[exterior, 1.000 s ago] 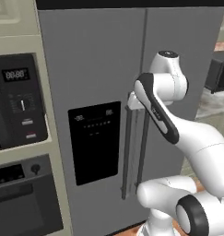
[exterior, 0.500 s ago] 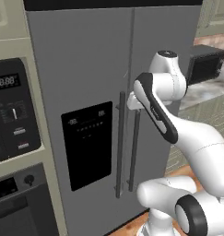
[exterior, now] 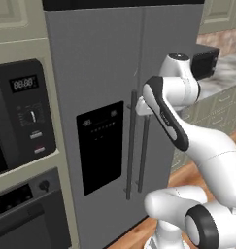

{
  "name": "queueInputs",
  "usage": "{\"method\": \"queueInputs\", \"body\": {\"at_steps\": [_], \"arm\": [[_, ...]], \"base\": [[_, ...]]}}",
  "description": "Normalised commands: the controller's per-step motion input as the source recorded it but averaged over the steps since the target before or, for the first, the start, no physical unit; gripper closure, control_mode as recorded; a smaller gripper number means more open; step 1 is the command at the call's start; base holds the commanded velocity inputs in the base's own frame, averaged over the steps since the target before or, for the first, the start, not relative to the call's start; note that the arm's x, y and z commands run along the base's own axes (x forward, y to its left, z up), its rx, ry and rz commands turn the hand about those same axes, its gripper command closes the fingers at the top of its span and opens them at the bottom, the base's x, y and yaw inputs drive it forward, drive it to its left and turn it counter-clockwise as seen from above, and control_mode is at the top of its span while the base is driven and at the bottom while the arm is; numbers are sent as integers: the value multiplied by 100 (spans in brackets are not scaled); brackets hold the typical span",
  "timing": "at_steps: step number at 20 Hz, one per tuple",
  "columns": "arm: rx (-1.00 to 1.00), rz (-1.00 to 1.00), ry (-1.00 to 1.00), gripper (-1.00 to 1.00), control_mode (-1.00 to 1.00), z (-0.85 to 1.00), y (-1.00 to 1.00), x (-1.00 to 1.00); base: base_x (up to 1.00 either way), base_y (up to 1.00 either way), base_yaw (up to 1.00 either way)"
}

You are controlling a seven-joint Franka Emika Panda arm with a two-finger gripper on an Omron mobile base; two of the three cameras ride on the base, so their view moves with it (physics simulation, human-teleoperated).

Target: Open the fridge, remove the pear, broccoli, and shrimp, and place them on any counter.

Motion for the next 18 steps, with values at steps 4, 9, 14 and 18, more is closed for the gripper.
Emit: {"method": "queueInputs", "body": {"at_steps": [4,9,14,18], "arm": [[0,-11,0,-100,-100,-4,-5,0],[0,1,-16,-100,-100,-7,-65,0],[2,19,-25,-100,-100,-42,-29,13],[6,23,-25,-100,-100,-48,0,41]], "base": [[0,5,-5],[0,0,0],[0,0,0],[0,0,0]]}}
